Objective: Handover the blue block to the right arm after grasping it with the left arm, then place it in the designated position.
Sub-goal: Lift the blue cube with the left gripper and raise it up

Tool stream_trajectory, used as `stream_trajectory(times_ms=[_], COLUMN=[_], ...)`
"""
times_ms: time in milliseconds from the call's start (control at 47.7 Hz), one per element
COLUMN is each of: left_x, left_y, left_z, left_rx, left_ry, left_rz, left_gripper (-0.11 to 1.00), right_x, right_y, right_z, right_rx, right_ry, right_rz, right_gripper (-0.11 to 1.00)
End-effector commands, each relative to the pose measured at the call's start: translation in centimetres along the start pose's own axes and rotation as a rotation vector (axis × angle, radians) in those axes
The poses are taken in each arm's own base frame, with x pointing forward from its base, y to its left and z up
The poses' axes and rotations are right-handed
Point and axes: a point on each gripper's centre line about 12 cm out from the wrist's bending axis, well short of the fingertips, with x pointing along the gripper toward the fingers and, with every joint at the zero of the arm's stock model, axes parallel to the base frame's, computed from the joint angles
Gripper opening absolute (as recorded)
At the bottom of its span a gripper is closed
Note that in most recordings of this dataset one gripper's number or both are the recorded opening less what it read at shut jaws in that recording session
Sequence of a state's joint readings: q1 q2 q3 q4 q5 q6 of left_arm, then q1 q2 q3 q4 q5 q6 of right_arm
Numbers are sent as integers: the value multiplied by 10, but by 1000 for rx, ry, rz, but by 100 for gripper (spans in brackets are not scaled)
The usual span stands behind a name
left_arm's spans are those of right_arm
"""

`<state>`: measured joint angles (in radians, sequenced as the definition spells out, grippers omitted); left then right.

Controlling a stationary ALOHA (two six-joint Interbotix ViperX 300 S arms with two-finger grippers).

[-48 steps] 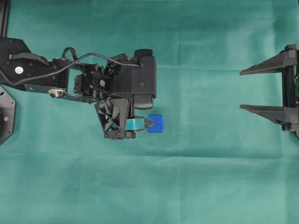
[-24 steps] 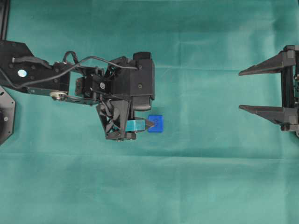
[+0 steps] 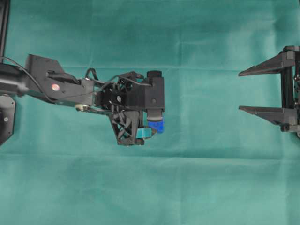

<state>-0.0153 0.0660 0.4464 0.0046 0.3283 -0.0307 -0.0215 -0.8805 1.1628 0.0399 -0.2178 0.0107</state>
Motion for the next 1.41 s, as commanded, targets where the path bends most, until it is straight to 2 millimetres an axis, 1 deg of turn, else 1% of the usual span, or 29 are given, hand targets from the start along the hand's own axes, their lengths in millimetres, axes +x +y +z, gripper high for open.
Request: stream_trajectory(times_ms=[0,126,398,797,923,1091,1133,1174,1321,1342,1384], left_x=[2,12,28,59,62,62,62,62,61,61,61], left_y=[-1,-1,-5,-5,-5,-4,-4,-4,-4,-4,-4], left_z=[4,-2,-9,-31,-34,-30,-30,-31,-33,-32,-32], left_rx=[1,-2,5,2,2,-2,-2,-2,-2,-2,-2], left_ry=[-29,-12,-7,51,59,45,45,46,52,49,49], left_rz=[-3,-3,-9,-8,-7,-7,-7,-7,-6,-7,-7], left_gripper=[100,100,100,100,100,99,95,88,48,46,46], right_x=[2,3,4,4,5,5,4,4,4,4,4], right_y=[0,0,0,0,0,0,0,0,0,0,0], right_z=[9,8,6,5,4,5,5,5,5,5,6], right_rx=[-3,-3,-3,-3,-3,-3,-3,-3,-3,-3,-3], right_ry=[-20,-18,-8,-6,-3,-2,-5,-5,-3,-5,-6], right_rz=[0,0,-1,-1,-1,-1,-1,-1,-1,-1,-1], right_gripper=[93,93,93,93,93,93,93,93,93,93,93])
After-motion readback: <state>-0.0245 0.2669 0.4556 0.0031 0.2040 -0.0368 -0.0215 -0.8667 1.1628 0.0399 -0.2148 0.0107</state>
